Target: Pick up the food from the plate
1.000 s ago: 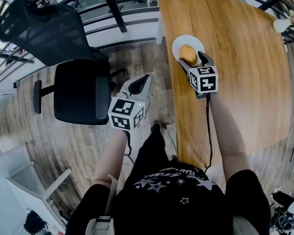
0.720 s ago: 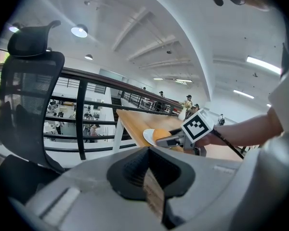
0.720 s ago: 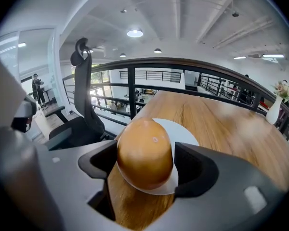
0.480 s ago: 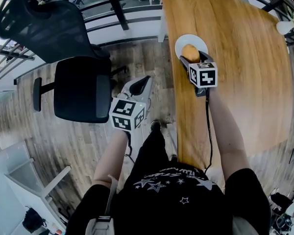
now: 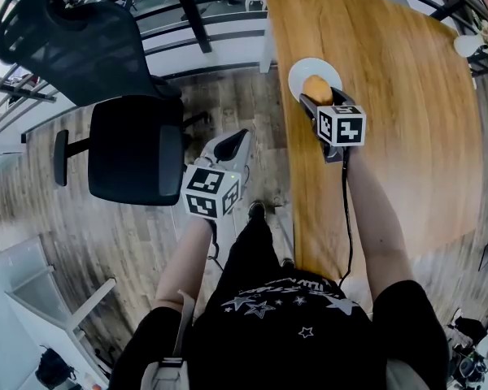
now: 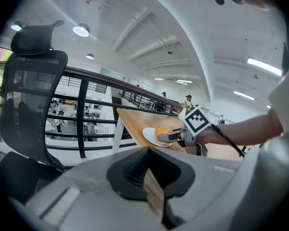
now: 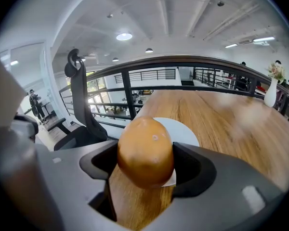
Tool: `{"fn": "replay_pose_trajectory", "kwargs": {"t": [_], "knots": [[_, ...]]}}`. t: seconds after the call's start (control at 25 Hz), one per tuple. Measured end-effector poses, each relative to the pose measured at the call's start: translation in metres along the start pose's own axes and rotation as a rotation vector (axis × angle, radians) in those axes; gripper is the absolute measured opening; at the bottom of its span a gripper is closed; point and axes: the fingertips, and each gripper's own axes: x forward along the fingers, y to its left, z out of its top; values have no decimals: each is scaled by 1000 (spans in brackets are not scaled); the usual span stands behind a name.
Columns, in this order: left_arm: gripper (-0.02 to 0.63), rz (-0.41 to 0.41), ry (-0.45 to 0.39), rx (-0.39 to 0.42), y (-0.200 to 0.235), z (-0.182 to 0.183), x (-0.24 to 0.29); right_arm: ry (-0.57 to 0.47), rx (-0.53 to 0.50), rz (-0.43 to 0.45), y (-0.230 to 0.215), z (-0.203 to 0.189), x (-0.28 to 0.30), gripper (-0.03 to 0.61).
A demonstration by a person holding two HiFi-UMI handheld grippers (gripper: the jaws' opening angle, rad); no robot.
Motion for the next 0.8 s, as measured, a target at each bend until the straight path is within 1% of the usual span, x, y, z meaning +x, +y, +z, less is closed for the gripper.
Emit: {"fn": "replay_pose_trajectory", "kwargs": {"t": [0.24, 0.4, 0.52, 0.8], "knots": [[0, -16, -7, 14, -7, 3, -6, -35, -10, 4, 7, 7, -21, 348], [0, -12, -16, 26, -17, 6, -14, -63, -17, 28, 17, 11, -45, 348], [0, -11, -19, 32, -32, 4, -23, -86, -32, 50, 25, 10, -66, 348], [0, -5, -44, 79, -73, 6, -52, -138, -28, 94, 44, 0, -116, 348]]}}
